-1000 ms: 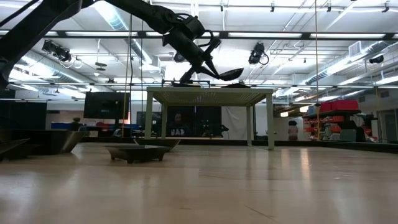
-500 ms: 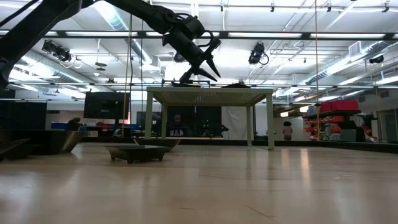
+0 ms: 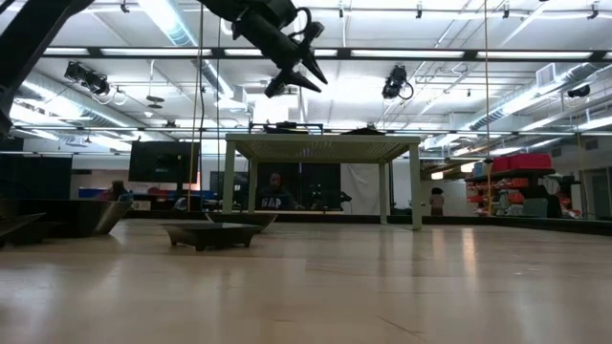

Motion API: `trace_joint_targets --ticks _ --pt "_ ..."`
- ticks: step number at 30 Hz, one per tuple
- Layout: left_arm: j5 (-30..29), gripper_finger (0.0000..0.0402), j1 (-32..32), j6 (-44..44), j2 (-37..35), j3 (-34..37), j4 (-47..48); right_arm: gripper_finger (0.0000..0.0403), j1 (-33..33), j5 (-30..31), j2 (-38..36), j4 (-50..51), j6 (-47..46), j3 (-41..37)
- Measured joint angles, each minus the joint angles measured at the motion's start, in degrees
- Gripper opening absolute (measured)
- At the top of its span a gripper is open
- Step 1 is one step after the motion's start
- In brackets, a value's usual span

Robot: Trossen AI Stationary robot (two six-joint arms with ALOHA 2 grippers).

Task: Pick & Place Mini shaped plates
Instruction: Stack the leaf shaped plate on top of the leaf shaped plate on the shelf

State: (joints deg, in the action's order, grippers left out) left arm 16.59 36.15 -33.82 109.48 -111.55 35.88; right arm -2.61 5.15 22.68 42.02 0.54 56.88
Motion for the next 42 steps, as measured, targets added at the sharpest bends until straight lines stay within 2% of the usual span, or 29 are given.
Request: trace_joint_targets --ticks 7,13,23,30,42 --pt "-0.5 0.0122 1.0 5.2 -2.7 0.0 8.3 0.0004 0.0 0.0 0.0 0.0 0.0 0.0" --pt "-0.4 0.0162 0.6 8.9 -5.9 3.0 12.3 0.0004 0.0 0.0 0.0 0.0 0.0 0.0" --pt "0.1 0.0214 -0.4 7.4 -17.0 20.8 12.0 0.0004 0.0 0.0 0.0 0.0 0.0 0.0" --pt "-0.1 0.0218 -2.2 5.9 -23.8 31.6 12.1 0.0004 0.0 0.0 0.0 0.0 0.0 0.0" --pt "0.5 0.0218 -3.5 2.9 -34.3 44.4 12.8 0.0004 0.0 0.0 0.0 0.0 0.0 0.0"
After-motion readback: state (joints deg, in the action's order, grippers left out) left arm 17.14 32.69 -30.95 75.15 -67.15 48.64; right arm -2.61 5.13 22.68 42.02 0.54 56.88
